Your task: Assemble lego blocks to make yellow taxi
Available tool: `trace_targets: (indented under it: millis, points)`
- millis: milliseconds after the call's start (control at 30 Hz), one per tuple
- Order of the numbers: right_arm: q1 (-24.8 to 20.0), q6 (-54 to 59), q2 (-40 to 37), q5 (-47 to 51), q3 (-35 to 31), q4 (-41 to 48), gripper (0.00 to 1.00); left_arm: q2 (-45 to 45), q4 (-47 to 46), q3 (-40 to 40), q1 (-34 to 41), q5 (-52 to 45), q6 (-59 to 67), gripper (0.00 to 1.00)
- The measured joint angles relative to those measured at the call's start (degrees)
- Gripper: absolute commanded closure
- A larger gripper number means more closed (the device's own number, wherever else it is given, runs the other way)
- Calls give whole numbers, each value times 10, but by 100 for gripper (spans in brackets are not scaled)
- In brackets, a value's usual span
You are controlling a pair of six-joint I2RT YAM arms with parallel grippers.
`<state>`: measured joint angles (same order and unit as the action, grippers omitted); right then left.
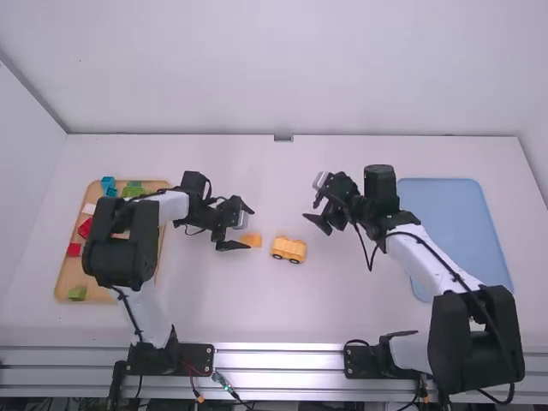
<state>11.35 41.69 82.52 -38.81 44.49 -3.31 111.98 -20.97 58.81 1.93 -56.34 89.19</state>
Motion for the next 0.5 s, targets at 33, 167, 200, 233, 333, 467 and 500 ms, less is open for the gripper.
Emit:
trace_targets:
  millis: [33, 167, 200, 233, 333, 467, 500]
  points:
    - [0, 5, 4, -26, -30, -32, 1, 15, 7, 0, 0, -9, -5, 1]
    - [4, -3, 7, -76, -101, -135, 1, 42, 5, 0, 0, -24, -7, 1]
    - [6, -14, 7, -83, -116, -169, 1, 47, 6, 0, 0, -26, -6, 1]
    - [8, -23, 7, -90, -128, -193, 1, 50, 8, 0, 0, -26, -6, 1]
    - [14, -50, 7, -103, -155, -247, 1, 63, 14, 0, -1, -26, -6, 1]
    - [14, -70, 7, -111, -177, -265, 1, 85, 18, 0, -2, -26, -6, 1]
    - [14, -71, 7, -111, -178, -264, 1, 89, 20, 0, -2, -26, -5, 1]
